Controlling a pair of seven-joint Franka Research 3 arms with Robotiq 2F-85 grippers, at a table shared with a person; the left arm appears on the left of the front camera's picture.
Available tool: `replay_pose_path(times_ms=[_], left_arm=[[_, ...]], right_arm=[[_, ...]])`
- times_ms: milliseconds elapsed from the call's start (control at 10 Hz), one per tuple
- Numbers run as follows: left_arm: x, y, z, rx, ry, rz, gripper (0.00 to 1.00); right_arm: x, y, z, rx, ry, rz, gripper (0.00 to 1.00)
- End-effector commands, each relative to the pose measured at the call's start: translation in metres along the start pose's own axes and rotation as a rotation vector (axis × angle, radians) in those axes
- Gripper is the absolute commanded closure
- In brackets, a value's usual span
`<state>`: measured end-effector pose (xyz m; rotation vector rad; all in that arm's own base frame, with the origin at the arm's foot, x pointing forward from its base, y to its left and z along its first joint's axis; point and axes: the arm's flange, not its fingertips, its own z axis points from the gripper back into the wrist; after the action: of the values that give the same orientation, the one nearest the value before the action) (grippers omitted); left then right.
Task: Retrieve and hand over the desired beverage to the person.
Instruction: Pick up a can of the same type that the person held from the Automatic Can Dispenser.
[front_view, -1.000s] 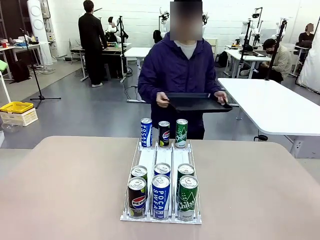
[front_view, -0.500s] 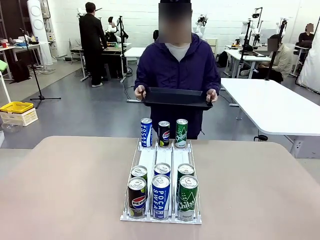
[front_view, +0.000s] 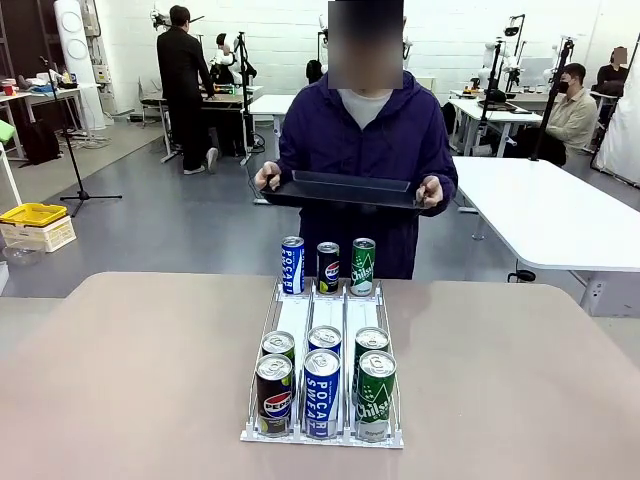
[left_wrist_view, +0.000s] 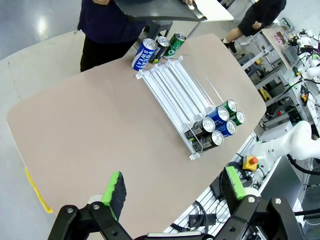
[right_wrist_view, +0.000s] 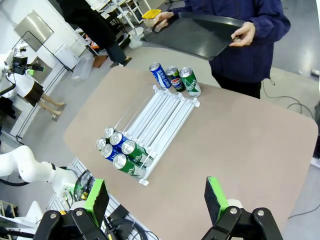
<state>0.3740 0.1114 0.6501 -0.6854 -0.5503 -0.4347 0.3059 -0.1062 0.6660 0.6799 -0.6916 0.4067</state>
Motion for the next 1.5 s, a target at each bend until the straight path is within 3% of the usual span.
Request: replay_pose_path(times_ms=[0,1400], left_arm=[[0.0008,0.0004,0.0014,-0.015,-0.007,-0.009,0.0],[0.0008,0.0004,0.0014,-0.015,-0.007,-0.009,0.0]], right_arm=[[0.0023,-0.0006,-0.0008,0.029,-0.012,0.014,0.0],[0.0023,-0.0006,-0.0008,0.029,-0.012,0.014,0.0]])
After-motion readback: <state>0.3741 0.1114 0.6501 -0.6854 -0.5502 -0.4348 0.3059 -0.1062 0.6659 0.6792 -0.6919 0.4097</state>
